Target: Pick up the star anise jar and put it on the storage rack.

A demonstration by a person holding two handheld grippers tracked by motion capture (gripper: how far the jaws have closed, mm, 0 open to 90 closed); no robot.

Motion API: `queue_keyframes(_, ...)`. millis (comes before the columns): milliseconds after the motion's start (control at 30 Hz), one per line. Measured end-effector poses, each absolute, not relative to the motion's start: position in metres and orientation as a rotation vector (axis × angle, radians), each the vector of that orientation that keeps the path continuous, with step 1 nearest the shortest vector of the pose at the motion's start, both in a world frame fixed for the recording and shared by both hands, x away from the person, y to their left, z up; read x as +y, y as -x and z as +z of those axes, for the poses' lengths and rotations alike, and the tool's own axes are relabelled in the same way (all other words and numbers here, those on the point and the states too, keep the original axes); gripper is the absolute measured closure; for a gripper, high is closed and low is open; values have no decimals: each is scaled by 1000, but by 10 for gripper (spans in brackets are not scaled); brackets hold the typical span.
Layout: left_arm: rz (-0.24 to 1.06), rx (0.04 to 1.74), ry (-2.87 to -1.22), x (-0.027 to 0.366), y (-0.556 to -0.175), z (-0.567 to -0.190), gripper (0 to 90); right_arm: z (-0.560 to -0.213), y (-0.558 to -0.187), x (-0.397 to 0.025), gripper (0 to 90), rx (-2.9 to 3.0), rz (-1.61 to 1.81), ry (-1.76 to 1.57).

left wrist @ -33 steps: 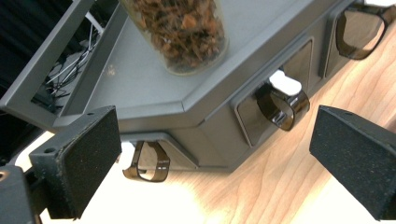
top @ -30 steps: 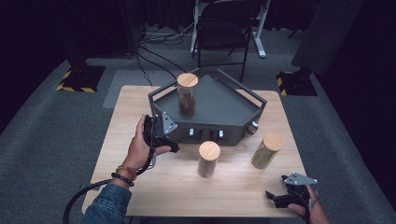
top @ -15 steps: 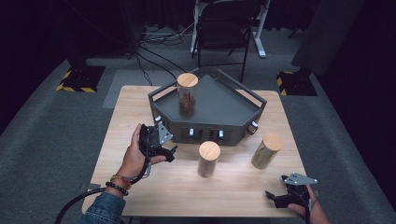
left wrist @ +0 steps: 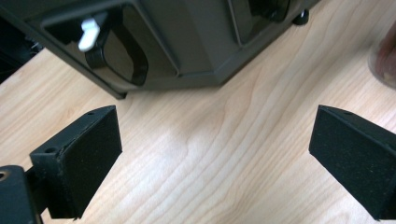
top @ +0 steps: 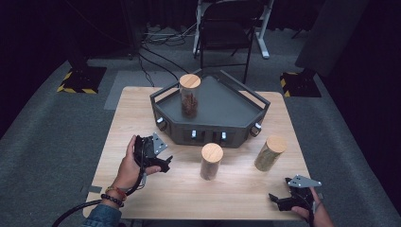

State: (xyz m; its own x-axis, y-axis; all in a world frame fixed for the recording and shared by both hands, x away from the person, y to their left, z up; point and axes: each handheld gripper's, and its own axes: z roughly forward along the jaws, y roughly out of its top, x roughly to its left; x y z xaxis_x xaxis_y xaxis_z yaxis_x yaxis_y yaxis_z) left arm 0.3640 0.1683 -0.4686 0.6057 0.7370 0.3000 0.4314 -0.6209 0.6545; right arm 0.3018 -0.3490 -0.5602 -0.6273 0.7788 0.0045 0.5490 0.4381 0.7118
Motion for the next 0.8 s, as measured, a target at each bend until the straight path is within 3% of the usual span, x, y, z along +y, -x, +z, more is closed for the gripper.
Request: queue_keyframes(800,671,1025,-2319,209,-349,-520,22,-560,-302,-349,0,2369,994,-1139)
